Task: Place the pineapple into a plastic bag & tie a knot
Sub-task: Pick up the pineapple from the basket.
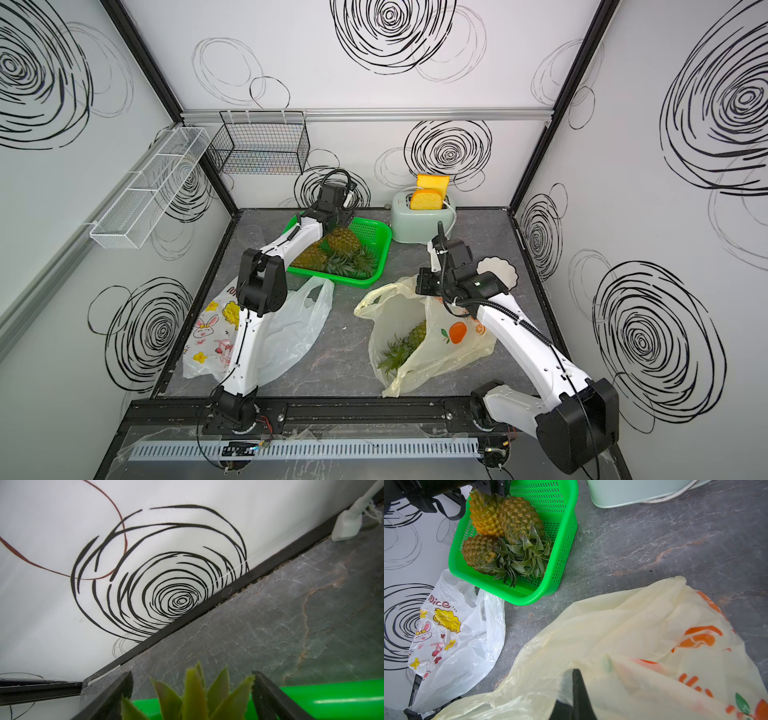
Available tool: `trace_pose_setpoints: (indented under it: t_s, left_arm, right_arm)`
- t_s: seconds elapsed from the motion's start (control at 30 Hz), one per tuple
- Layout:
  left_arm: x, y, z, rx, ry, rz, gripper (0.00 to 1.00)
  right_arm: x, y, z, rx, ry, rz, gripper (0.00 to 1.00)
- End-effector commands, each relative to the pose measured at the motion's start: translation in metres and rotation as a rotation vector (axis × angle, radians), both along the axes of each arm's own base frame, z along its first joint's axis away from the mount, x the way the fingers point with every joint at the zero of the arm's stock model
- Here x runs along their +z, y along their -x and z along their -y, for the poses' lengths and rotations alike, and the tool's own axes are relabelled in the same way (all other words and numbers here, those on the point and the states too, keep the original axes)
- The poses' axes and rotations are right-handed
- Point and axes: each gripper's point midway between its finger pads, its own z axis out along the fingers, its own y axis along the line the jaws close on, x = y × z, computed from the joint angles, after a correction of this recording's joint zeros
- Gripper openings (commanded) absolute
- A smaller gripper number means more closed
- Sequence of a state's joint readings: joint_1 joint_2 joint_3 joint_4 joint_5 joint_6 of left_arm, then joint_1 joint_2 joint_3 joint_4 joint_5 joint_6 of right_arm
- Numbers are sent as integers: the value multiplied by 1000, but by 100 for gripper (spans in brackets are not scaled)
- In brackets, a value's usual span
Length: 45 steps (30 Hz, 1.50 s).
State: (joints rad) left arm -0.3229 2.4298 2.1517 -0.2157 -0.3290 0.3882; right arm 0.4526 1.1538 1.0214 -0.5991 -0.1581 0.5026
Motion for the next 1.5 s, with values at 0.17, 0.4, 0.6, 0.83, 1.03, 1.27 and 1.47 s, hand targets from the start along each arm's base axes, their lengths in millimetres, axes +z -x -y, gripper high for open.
trace_pose_setpoints:
  t_s: [0.17, 0.4, 0.6, 0.83, 1.03, 1.27, 1.47]
  left_arm:
    - [16, -14, -23, 58, 25, 63, 49]
    - [59, 4, -17, 56, 50, 157, 7]
    - [132, 44, -17, 36, 148, 349, 0]
    - [193, 90, -3, -67, 254, 501, 0]
    - [249, 120, -6, -130, 358, 654, 0]
    - [299, 181, -7, -195, 616, 705, 0]
    - [315, 267, 8, -375, 841, 662, 0]
  right_arm:
    - [12, -4, 0, 8, -7, 27, 0]
    - [17, -6, 0, 0, -24, 39, 0]
    - [20, -7, -2, -17, -62, 49, 0]
    - [22, -8, -6, -26, -104, 54, 0]
    - [27, -9, -7, -24, -113, 70, 0]
    - [29, -14, -8, -30, -103, 44, 0]
    - [28, -20, -9, -21, -87, 43, 0]
